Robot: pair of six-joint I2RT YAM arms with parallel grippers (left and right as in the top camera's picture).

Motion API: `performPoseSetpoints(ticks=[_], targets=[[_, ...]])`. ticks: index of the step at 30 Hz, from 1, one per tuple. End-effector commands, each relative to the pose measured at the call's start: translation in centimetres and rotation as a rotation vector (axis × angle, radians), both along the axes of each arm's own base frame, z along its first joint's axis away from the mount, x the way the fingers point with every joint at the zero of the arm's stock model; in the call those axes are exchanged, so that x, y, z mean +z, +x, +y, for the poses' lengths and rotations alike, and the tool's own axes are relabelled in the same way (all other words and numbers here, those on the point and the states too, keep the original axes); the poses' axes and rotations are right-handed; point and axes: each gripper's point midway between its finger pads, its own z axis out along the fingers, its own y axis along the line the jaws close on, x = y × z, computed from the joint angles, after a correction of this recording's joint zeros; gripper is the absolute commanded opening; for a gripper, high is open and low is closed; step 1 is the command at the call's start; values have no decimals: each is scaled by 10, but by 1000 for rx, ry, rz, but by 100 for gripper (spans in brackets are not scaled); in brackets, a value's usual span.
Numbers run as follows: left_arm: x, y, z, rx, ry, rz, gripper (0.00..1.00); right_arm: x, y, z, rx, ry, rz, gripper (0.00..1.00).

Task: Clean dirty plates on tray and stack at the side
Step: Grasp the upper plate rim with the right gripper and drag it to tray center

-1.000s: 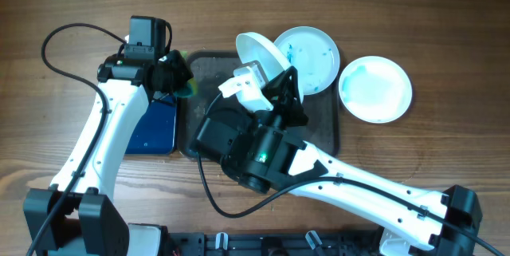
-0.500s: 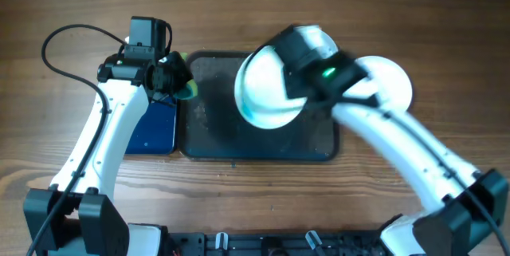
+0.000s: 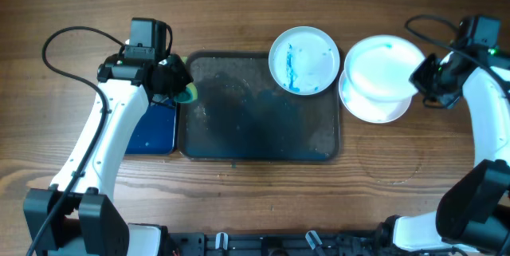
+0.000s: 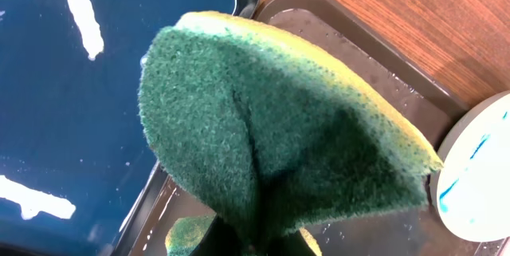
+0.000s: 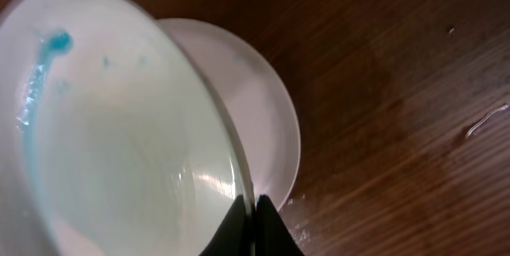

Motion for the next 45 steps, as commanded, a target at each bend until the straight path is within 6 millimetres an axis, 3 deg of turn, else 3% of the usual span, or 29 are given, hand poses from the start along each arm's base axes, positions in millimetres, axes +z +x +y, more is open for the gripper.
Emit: performPoseSetpoints(ticks=[1, 6, 8, 9, 10, 13, 14, 17, 19, 22, 25, 29, 32, 34, 38, 40, 42, 45], targets=[[2, 2, -1, 11, -13, -3, 4, -26, -12, -6, -39, -32, 34, 4], [2, 2, -1, 11, -13, -3, 4, -38, -17, -9, -47, -57, 43, 4], [2, 2, -1, 11, -13, -3, 4, -38, -18, -11, -48, -66, 47, 11], [2, 2, -1, 11, -13, -3, 4, -38, -17, -11, -47, -65, 46, 23], [2, 2, -1, 11, -13, -3, 4, -38, -15, -7, -20, -48, 35, 43], [2, 2, -1, 11, -13, -3, 4, -21, 3, 15, 120, 39, -40, 48], [2, 2, -1, 11, -13, -3, 4, -3, 18, 29, 200, 71, -96, 48], [2, 2, -1, 11, -13, -3, 4, 26, 41, 65, 346, 98, -184, 52], [2, 2, -1, 11, -13, -3, 4, 46, 55, 95, 456, 47, -226, 55], [-1, 0, -1, 11, -12, 4, 4, 56, 76, 119, 530, -80, -241, 60], [-7, -3, 0, 11, -10, 24, 4, 35, 101, 142, 670, -106, -185, 63], [-15, -4, 0, 11, -7, 46, 4, -8, 123, 153, 802, -110, -62, 63], [-21, -4, 0, 11, -5, 65, 4, -38, 131, 156, 896, -115, -31, 62], [-23, -4, 0, 12, -5, 70, 4, -52, 133, 172, 1018, -52, -63, 62], [-23, -5, 0, 12, -4, 73, 4, -64, 144, 174, 1033, -60, -90, 60], [-24, -6, 0, 12, -4, 80, 4, -71, 142, 174, 1034, -52, -73, 52], [-24, -6, 0, 12, -4, 81, 4, -74, 140, 174, 1034, -47, -61, 39], [-24, -6, 0, 12, -3, 80, 4, -75, 140, 174, 1030, -46, -60, 34]])
